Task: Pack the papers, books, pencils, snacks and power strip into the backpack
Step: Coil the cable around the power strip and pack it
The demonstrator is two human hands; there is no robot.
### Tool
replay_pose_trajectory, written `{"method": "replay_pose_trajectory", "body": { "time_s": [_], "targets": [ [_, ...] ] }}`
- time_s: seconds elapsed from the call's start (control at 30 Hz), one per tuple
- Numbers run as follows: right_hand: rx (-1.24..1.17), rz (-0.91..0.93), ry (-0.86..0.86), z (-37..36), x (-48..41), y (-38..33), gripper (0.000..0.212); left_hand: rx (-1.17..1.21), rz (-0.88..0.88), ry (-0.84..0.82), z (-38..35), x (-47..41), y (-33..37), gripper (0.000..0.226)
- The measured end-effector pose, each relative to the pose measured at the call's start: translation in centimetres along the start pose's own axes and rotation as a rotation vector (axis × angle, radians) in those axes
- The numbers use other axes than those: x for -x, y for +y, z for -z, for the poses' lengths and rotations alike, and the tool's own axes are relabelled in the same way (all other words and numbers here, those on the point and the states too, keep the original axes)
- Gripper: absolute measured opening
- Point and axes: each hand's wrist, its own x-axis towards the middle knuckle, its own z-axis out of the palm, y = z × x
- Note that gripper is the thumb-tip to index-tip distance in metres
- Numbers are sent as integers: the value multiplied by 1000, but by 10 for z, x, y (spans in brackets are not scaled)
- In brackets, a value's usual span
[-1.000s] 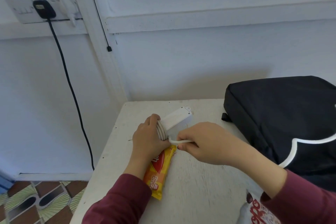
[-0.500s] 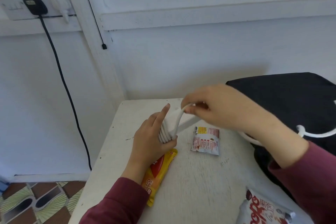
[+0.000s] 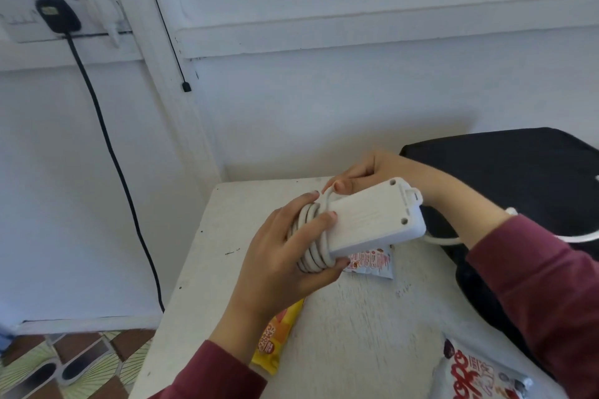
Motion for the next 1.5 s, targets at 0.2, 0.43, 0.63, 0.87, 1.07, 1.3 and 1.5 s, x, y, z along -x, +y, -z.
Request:
{"method": "replay_pose_trajectory", "body": {
  "time_s": [0.2, 0.43, 0.63, 0.87, 1.07, 1.3, 1.5],
  "targets": [
    [198, -152, -47, -34, 26, 0, 19, 116, 248, 106, 0, -3, 4, 61],
    [834, -73, 73, -58, 57, 18, 14, 15, 400, 26, -9, -1, -3, 61],
    [912, 72, 108, -52, 92, 10, 21, -95, 387, -73, -26, -2, 3, 62],
    [997, 138, 121, -48, 115, 4, 28, -40, 391, -132, -54, -18, 28, 81],
    [976, 168, 42, -35, 120, 6, 27, -43, 344, -123, -71, -33, 56, 75],
    [931, 214, 218, 19, 132, 9, 19, 61, 293, -106, -87, -47, 82, 86],
    [575, 123, 213, 89, 124, 31, 26, 8, -70, -42, -102, -54, 92, 72]
  ]
}}
